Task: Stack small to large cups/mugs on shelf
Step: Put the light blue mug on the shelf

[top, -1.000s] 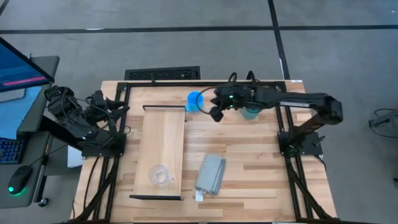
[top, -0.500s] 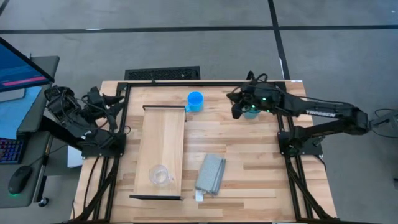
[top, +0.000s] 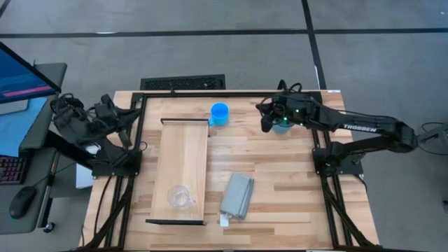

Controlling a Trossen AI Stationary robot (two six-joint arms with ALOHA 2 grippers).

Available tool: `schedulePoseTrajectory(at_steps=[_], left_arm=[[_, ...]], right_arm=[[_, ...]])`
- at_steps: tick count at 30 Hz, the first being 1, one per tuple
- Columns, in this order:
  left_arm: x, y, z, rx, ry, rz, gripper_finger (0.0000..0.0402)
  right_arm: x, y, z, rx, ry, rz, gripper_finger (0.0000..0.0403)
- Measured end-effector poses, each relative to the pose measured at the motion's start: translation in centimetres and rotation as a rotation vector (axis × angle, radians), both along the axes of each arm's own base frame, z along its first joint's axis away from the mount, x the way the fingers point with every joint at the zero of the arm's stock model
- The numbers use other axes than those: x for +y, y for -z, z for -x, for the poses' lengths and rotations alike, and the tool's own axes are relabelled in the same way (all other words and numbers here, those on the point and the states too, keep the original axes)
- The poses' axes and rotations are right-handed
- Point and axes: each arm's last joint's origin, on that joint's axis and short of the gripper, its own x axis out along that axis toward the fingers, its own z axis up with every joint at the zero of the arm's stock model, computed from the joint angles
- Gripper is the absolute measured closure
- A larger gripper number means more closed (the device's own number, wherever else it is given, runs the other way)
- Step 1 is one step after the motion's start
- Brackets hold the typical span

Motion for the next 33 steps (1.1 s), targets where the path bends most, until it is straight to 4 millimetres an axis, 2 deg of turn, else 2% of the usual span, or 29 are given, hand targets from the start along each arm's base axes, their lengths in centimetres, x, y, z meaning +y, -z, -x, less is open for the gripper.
schedulePoseTrajectory(at_steps=[5, 12, 20, 28, 33], left_arm=[[-0.3, -1.7, -0.5, -0.031, 0.094, -0.057, 0.04], [-0.1, -1.6, -1.0, -0.02, 0.1, -0.055, 0.0401], [-0.3, -1.8, -4.3, 0.058, 0.086, -0.138, 0.0401], [1.7, -1.7, -6.5, 0.094, 0.09, -0.131, 0.0401], [3.8, -0.8, -8.6, 0.174, 0.111, -0.099, 0.0401]], right_arm=[[0.0, 0.1, -0.1, 0.004, -0.005, -0.003, 0.039], [0.5, 0.1, -0.2, 0.004, -0.03, -0.004, 0.039], [1.1, 0.1, -0.4, 0.004, -0.056, -0.004, 0.039], [2.1, 0.2, -0.5, 0.018, -0.089, -0.003, 0.0387], [2.2, -0.2, -0.1, 0.006, -0.085, 0.001, 0.0388]])
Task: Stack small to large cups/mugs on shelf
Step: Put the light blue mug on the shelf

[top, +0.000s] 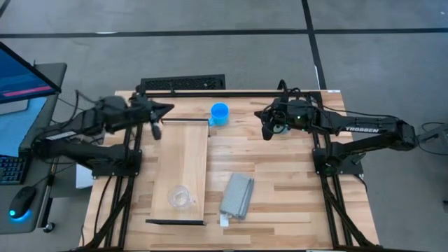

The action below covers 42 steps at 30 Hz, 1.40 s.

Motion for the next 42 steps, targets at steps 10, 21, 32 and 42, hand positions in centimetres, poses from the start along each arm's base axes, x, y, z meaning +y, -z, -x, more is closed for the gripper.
schedulePoseTrajectory(at_steps=[10, 21, 32, 42], left_arm=[[4.0, 0.3, -1.6, -0.044, -0.038, 0.099, 0.0401], [7.4, -0.1, -4.8, 0.032, -0.089, 0.109, 0.038], [11.1, -1.0, -10.9, 0.329, -0.077, 0.081, 0.0258], [13.7, -1.7, -15.5, 0.598, -0.01, -0.07, 0.0239]], right_arm=[[0.0, -1.5, 5.2, 0.024, 0.042, 0.103, 0.0387], [0.7, 0.7, 11.4, -0.128, 0.129, 0.128, 0.039], [1.1, 1.4, 12.6, -0.136, 0.131, 0.121, 0.0388], [1.2, 1.8, 12.6, -0.091, 0.129, 0.108, 0.0384]])
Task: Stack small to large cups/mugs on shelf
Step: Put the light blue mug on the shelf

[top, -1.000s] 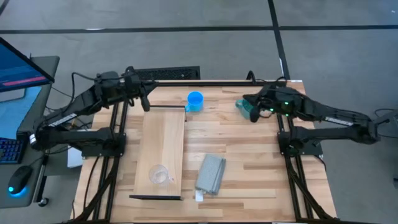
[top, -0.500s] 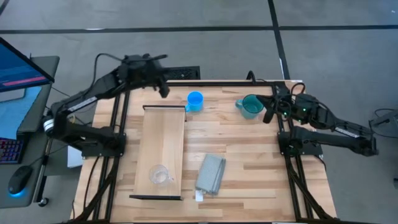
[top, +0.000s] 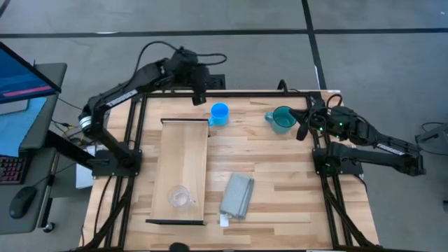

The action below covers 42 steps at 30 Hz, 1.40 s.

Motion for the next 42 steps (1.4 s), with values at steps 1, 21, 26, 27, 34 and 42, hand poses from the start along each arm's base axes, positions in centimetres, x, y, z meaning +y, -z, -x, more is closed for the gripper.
schedulePoseTrajectory(at_steps=[1, 21, 26, 27, 34, 42], left_arm=[[0.2, -0.1, -0.4, 0.021, 0.019, -0.019, 0.0241], [3.6, 5.5, -6.3, 0.336, 0.105, -0.018, 0.033], [3.4, 6.7, -7.2, 0.343, 0.122, 0.024, 0.0351], [3.1, 6.7, -7.5, 0.329, 0.134, 0.037, 0.0355], [1.8, 6.5, -8.5, 0.249, 0.123, 0.085, 0.0382], [1.6, 6.6, -8.5, 0.273, 0.163, 0.072, 0.0394]], right_arm=[[0.0, 0.0, 0.0, 0.004, 0.0, -0.002, 0.0384], [0.1, 0.5, 0.1, 0.049, 0.0, -0.028, 0.0385], [0.1, 0.7, 0.2, 0.06, 0.005, -0.055, 0.0383], [0.1, 0.8, 0.2, 0.065, 0.005, -0.058, 0.0384], [0.1, 0.9, 0.3, 0.079, 0.006, -0.063, 0.0385], [0.1, 0.9, 0.3, 0.08, 0.006, -0.064, 0.0385]])
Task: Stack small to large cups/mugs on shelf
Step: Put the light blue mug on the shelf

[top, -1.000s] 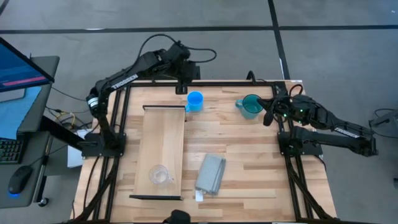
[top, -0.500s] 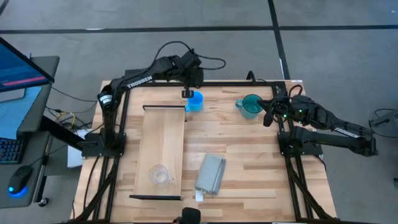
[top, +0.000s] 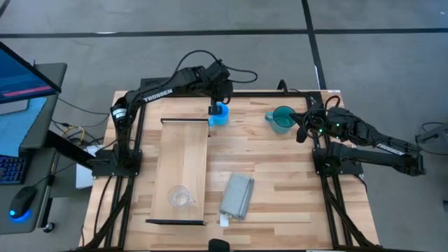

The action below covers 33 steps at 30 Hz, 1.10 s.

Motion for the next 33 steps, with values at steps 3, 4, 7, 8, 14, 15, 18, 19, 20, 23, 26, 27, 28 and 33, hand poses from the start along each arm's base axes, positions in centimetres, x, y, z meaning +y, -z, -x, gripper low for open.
schedulePoseTrajectory(at_steps=[3, 4, 7, 8, 14, 15, 18, 19, 20, 23, 26, 27, 28, 33], left_arm=[[0.0, 0.0, 0.0, 0.021, 0.054, -0.032, 0.0388], [0.0, 0.0, 0.0, 0.026, 0.068, -0.038, 0.0383], [0.0, 0.0, 0.0, 0.019, 0.09, -0.022, 0.0359], [0.0, 0.0, 0.0, 0.015, 0.094, -0.015, 0.0349], [0.1, 0.0, 0.0, 0.005, 0.091, -0.014, 0.0288], [0.1, -0.1, 0.0, 0.002, 0.084, -0.015, 0.028], [0.3, -0.3, -0.2, -0.023, 0.076, -0.031, 0.0265], [0.3, -0.3, -0.3, -0.032, 0.076, -0.035, 0.0262], [0.3, -0.4, -0.3, -0.039, 0.074, -0.037, 0.0261], [0.4, -0.4, -0.3, -0.053, 0.058, -0.033, 0.0259], [0.8, 0.1, -0.4, -0.044, 0.027, -0.004, 0.0259], [0.9, 0.5, -0.2, -0.021, 0.022, 0.015, 0.0259], [1.1, 1.0, -0.2, 0.007, 0.019, 0.029, 0.0259], [1.8, 2.6, -0.4, 0.07, -0.005, 0.05, 0.0259]], right_arm=[[0.0, 0.0, 0.0, 0.0, 0.0, -0.001, 0.0385], [0.0, 0.0, 0.0, 0.001, 0.0, -0.001, 0.0385], [0.0, 0.0, 0.0, 0.002, 0.0, -0.002, 0.0383], [0.0, 0.0, 0.0, 0.003, 0.0, -0.002, 0.0383], [0.0, 0.1, 0.0, 0.006, 0.0, -0.003, 0.0384], [0.0, 0.1, 0.0, 0.006, 0.0, -0.003, 0.0384], [0.0, 0.1, 0.0, 0.007, 0.0, -0.003, 0.0383], [0.0, 0.1, 0.0, 0.007, 0.0, -0.003, 0.0382], [0.0, 0.1, 0.0, 0.008, 0.0, -0.004, 0.0382], [0.0, 0.2, 0.1, 0.022, 0.0, -0.009, 0.0382], [0.0, 0.3, 0.1, 0.035, 0.001, -0.013, 0.0384], [0.1, 0.4, 0.1, 0.04, 0.0, -0.015, 0.0384], [0.1, 0.4, 0.2, 0.044, 0.001, -0.016, 0.0384], [0.1, 0.4, 0.2, 0.046, -0.003, -0.017, 0.0382]])
